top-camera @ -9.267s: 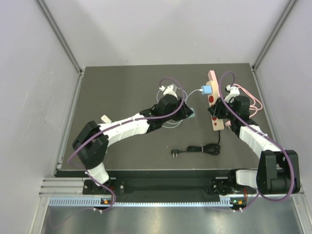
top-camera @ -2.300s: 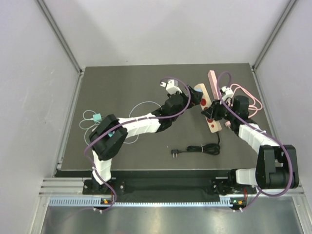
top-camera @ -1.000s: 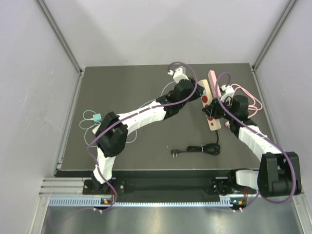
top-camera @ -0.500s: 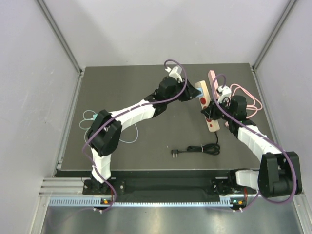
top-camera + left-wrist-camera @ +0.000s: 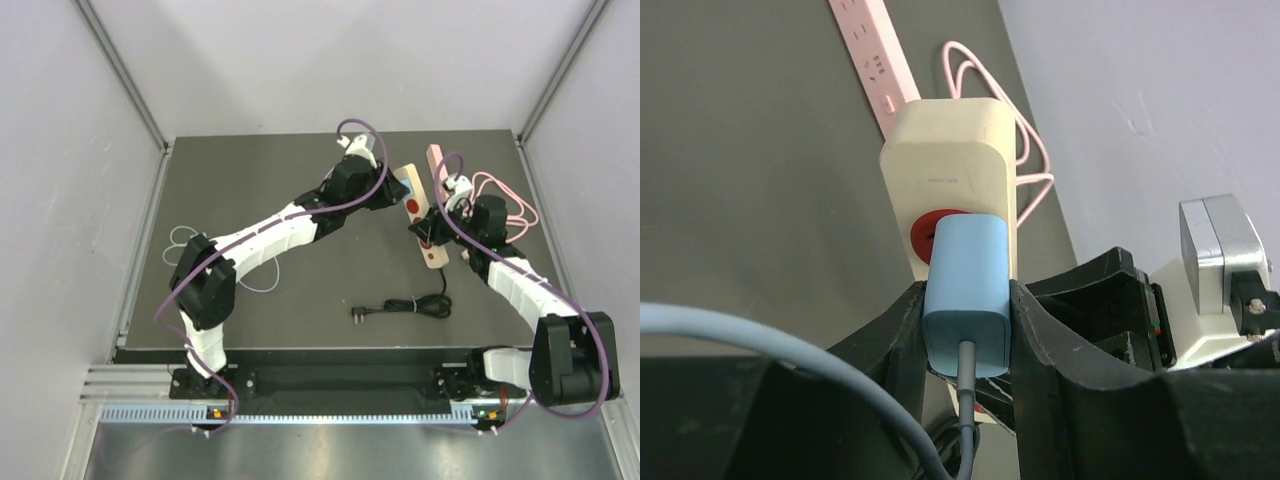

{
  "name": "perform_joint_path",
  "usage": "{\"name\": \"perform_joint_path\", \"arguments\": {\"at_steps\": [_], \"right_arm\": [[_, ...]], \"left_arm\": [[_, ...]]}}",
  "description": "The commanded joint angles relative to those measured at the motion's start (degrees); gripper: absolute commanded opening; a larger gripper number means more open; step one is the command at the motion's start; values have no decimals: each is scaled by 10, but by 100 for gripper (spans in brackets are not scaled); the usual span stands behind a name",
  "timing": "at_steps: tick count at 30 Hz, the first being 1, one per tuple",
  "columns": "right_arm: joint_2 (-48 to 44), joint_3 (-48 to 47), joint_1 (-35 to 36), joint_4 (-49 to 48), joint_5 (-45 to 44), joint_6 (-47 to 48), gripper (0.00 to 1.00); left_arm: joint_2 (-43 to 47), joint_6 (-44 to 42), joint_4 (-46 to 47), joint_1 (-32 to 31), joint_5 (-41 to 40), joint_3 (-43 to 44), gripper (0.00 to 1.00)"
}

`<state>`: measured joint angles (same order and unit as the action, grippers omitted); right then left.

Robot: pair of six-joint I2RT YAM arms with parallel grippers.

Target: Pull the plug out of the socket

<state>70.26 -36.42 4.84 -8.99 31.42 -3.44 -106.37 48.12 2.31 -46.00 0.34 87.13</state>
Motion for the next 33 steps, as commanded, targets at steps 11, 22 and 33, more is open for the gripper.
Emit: {"name": "perform_joint_path", "arguments": {"at_steps": [11, 22, 33], "right_arm": [[-8, -15, -44, -47, -180, -33, 0], [-11, -15, -43, -50, -181, -40, 0], [-9, -13, -69, -52, -154, -45, 0]], "left_arm": [[-7, -227, -205, -64, -89, 139, 0], [71, -122, -29, 22, 215, -6, 0], [109, -195, -89, 46, 169, -32, 0]]}}
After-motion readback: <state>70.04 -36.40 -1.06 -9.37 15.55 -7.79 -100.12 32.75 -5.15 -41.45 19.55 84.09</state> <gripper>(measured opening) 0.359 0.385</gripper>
